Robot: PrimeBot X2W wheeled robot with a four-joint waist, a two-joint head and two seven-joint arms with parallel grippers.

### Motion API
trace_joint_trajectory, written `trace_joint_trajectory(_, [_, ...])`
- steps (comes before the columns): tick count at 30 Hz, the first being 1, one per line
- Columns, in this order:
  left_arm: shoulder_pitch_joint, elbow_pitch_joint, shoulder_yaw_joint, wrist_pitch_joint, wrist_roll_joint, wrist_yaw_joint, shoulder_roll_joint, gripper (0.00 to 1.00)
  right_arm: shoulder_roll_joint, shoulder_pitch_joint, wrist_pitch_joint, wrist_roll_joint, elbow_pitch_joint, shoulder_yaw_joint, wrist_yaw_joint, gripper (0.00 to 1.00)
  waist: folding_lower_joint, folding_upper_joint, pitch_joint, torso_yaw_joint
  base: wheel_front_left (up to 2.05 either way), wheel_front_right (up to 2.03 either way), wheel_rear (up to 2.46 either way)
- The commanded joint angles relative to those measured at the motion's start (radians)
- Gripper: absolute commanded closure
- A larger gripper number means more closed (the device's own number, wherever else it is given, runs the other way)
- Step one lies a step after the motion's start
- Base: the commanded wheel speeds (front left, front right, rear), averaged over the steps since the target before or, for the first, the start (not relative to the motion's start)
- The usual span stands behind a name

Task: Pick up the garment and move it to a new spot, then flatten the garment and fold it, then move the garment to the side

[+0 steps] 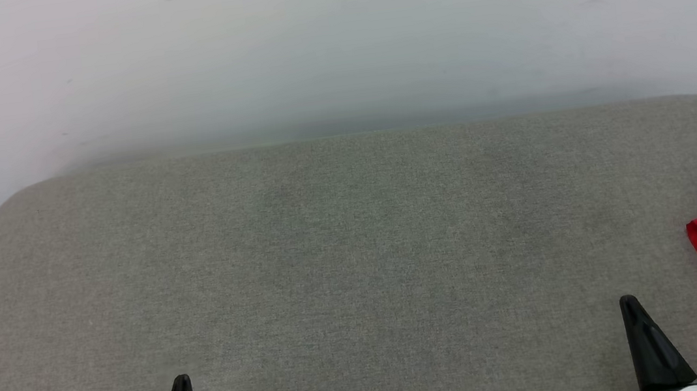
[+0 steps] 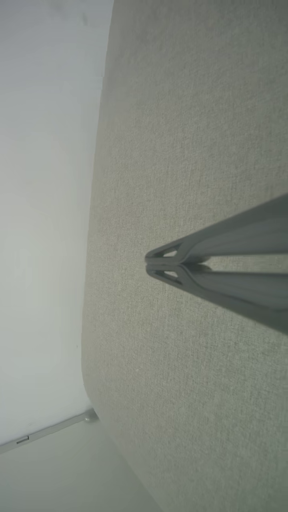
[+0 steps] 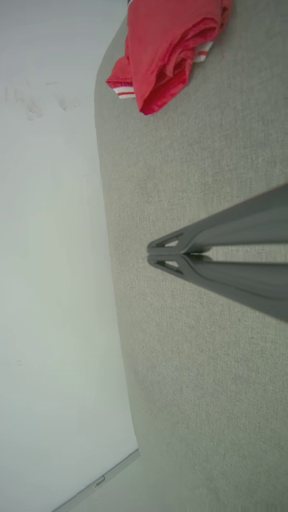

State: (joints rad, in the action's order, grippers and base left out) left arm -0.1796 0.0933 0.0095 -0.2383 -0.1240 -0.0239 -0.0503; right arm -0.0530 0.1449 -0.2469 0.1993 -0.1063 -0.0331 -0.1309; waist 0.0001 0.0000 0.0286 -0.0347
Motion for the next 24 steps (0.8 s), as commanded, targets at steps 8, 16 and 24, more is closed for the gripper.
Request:
trace_joint_trajectory(8, [0.050,0.005,0.016,0.042,-0.189,0.023,-0.001,1.00,-0.011,-0.042,0.035,0.190,-0.005,0.000,0.000,1.00,-0.0001,0.0000,-0.002,0.003,0.00,0.00,0.00])
trace_joint_trajectory(16, [0.078,0.020,0.026,0.077,-0.337,0.038,-0.001,1.00,-0.016,-0.067,0.065,0.336,-0.020,-0.001,0.000,1.00,-0.0001,0.0000,-0.004,0.005,0.00,0.00,0.00])
trace_joint_trajectory(24, [0.104,0.035,0.035,0.109,-0.473,0.052,-0.001,1.00,-0.019,-0.089,0.094,0.469,-0.033,-0.003,0.000,1.00,-0.0001,0.0000,-0.006,0.007,0.00,0.00,0.00])
